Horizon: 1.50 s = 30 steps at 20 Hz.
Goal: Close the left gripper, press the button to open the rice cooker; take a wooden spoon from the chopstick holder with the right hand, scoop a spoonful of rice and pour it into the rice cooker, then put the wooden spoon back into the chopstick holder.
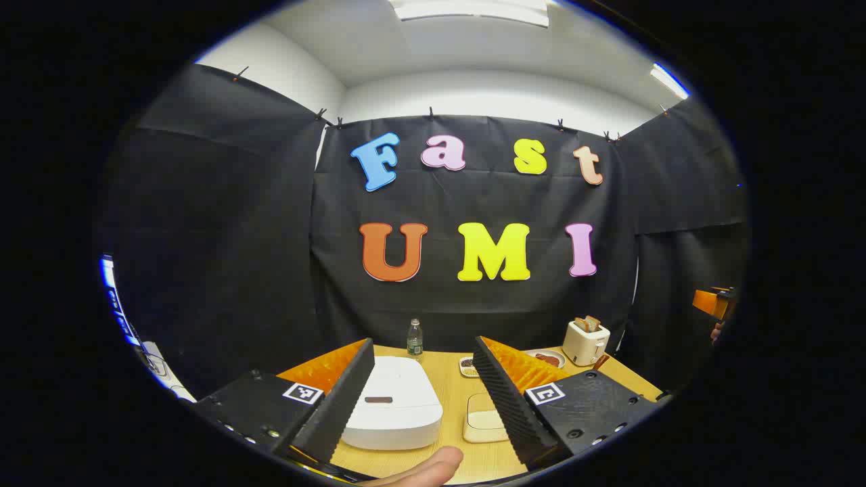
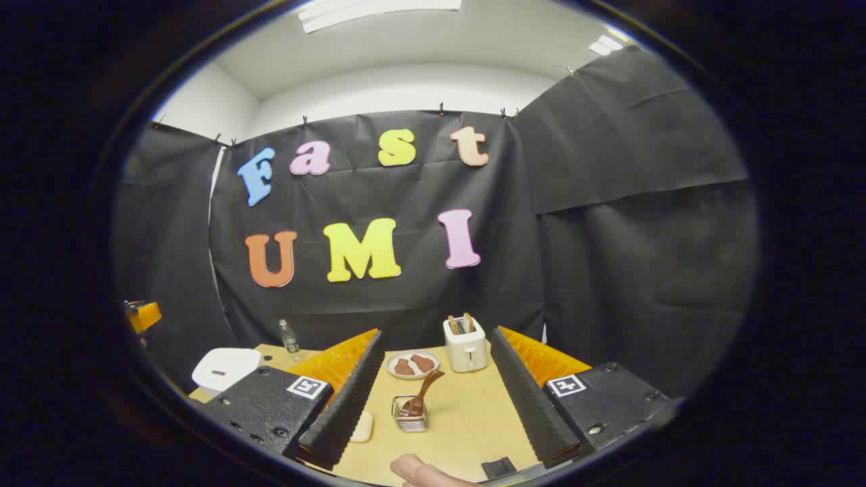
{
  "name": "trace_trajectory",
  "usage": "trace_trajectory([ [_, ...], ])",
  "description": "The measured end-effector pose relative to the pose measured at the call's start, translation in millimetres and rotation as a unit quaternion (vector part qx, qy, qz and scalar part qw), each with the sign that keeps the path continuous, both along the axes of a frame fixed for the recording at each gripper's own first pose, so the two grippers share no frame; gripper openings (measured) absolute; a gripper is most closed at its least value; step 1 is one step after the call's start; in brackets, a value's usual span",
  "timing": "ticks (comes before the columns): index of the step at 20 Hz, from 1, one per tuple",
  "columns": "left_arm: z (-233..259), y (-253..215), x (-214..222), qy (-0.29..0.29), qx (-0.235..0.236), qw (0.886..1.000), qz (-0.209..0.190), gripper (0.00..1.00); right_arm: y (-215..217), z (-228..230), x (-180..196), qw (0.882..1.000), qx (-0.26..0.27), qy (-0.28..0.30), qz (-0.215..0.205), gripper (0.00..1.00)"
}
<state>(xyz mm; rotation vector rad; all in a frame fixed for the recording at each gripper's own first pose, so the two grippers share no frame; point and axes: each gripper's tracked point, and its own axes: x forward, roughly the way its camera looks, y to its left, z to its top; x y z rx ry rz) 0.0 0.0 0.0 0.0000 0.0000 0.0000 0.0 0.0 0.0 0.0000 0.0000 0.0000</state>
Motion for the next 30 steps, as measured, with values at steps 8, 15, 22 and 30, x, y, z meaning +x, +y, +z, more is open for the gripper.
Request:
trace_trajectory([
  [8,-14,0,5,0.015,0.004,1.000,-0.011,0.93,-9,3,4,1.000,-0.004,-0.007,-0.010,1.00],
  [15,-3,8,8,-0.003,-0.001,1.000,-0.001,0.94,-7,3,4,1.000,-0.006,-0.010,0.000,1.00],
  [22,-6,7,18,-0.011,-0.012,1.000,-0.011,0.94,-8,2,2,0.999,-0.012,-0.030,-0.007,1.00],
  [30,-19,-4,26,-0.015,0.031,0.998,-0.045,0.35,-1,-11,0,0.999,-0.019,-0.029,0.005,1.00],
])
